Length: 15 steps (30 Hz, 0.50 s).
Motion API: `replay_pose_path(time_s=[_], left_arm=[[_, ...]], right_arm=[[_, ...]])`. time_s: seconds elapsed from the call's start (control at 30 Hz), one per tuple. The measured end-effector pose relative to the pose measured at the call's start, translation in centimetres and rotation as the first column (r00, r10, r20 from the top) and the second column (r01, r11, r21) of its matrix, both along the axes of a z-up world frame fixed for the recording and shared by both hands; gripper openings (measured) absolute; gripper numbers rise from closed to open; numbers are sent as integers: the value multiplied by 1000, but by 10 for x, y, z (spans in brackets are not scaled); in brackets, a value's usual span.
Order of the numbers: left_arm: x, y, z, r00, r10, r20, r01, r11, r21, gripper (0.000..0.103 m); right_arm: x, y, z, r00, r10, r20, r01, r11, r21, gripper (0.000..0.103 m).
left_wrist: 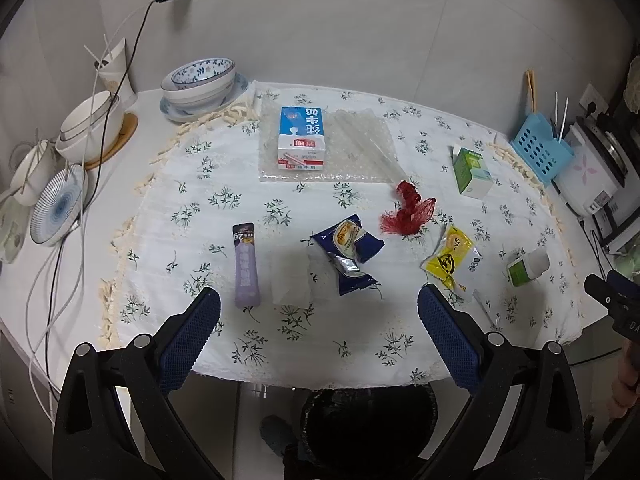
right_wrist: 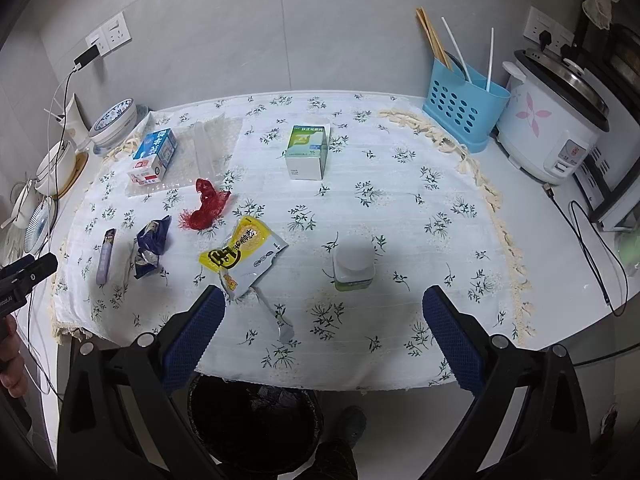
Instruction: Collect trash
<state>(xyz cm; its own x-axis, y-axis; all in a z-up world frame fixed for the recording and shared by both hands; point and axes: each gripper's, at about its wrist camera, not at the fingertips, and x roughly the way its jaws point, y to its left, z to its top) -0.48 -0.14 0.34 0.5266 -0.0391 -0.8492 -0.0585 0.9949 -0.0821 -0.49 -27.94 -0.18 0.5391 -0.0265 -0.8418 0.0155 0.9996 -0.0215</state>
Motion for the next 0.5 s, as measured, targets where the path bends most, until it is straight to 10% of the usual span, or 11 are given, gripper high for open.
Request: replay_pose_path(time_s=[0.5], left_arm=[[-2,0,-2,1000,-7,-7,7,1000,-20,96]], right_arm=[[-1,-2,0,1000,-4,-2,4,1000,7,95]])
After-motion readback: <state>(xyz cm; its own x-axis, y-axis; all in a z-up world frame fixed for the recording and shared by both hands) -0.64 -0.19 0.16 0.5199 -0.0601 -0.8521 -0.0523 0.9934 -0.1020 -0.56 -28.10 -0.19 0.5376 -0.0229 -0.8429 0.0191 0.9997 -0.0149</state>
